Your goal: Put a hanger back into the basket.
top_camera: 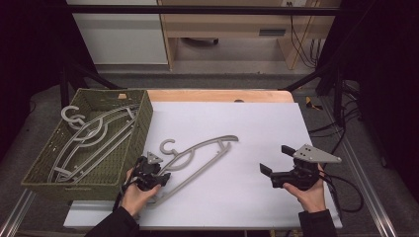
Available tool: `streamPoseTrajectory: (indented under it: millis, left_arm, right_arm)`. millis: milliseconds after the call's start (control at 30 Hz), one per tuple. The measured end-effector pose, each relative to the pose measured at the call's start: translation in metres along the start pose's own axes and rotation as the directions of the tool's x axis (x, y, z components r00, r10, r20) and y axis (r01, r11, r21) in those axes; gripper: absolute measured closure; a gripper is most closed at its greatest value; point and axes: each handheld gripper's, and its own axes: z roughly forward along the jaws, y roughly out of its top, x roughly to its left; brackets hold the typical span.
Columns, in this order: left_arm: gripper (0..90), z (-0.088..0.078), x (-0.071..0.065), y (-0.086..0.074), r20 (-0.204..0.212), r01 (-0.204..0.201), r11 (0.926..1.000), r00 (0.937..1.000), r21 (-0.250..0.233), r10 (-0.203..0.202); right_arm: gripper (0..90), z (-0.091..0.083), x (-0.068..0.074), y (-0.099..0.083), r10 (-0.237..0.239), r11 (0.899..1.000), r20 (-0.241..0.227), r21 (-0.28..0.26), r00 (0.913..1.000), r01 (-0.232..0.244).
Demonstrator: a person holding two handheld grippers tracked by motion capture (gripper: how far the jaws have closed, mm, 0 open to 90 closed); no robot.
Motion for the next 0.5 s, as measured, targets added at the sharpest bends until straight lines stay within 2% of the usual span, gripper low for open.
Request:
streamPoseTrajectory:
  millis: [267, 333, 400, 433, 500]
  left_arm:
    - [78.9, -0.0028, -0.0025, 0.0003, -0.012, 0.009, 0.9998, 0.9999, 0.020, -0.009]
    - [79.8, -0.0039, -0.0035, -0.0002, 0.002, 0.011, 0.9996, 0.9999, 0.025, -0.011]
    - [80.3, -0.0039, -0.0041, -0.0006, 0.034, 0.034, 0.9993, 0.9988, 0.017, -0.034]
    - [80.4, -0.0041, -0.0039, -0.0008, 0.056, 0.036, 0.9992, 0.9978, 0.019, -0.037]
    - [79.9, -0.0037, -0.0055, -0.0012, 0.068, 0.031, 0.9994, 0.9972, 0.012, -0.032]
  right_arm:
    - [1.9, 0.0015, 0.0005, -0.0002, -0.005, 1.000, 0.003, 0.004, 1.0000, 0.005]
    - [2.0, 0.0012, 0.0005, -0.0001, -0.004, 1.000, 0.001, 0.002, 1.0000, 0.004]
    - [2.0, 0.0010, 0.0004, 0.0000, -0.004, 1.000, 0.001, 0.002, 1.0000, 0.004]
    - [1.9, 0.0009, 0.0004, 0.0000, -0.004, 1.000, 0.000, 0.001, 1.0000, 0.004]
    - [1.9, 0.0009, 0.0003, 0.0000, -0.004, 1.000, 0.000, 0.000, 1.0000, 0.004]
